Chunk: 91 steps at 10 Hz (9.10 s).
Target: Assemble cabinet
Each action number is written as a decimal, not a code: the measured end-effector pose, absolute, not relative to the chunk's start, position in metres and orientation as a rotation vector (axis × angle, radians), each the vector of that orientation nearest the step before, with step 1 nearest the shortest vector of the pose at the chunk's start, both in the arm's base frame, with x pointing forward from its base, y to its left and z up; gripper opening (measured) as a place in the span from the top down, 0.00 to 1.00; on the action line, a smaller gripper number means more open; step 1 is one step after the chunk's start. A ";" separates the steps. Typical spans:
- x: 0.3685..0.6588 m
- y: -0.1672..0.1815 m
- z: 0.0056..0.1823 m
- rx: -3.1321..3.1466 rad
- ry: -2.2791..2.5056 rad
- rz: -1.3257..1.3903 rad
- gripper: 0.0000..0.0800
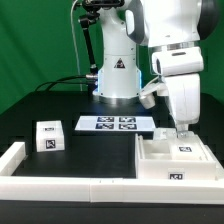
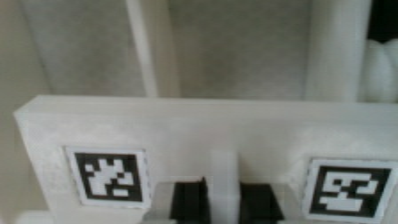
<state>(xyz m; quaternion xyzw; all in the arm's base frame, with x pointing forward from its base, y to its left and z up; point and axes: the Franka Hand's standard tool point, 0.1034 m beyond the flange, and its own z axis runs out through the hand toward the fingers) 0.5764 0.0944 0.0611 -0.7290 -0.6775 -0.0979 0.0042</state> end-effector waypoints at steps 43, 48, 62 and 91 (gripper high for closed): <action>0.421 0.099 0.011 -2.452 -1.847 -0.280 0.15; 0.420 0.094 0.009 -2.463 -1.832 -0.275 0.72; 0.435 0.078 0.052 -2.474 -1.878 -0.131 0.91; 0.481 0.063 0.052 -2.339 -2.056 -0.183 0.91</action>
Offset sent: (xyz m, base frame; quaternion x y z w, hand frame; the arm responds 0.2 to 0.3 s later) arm 0.0137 0.0109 -0.0081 -0.0029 -0.0016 -0.0008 1.0000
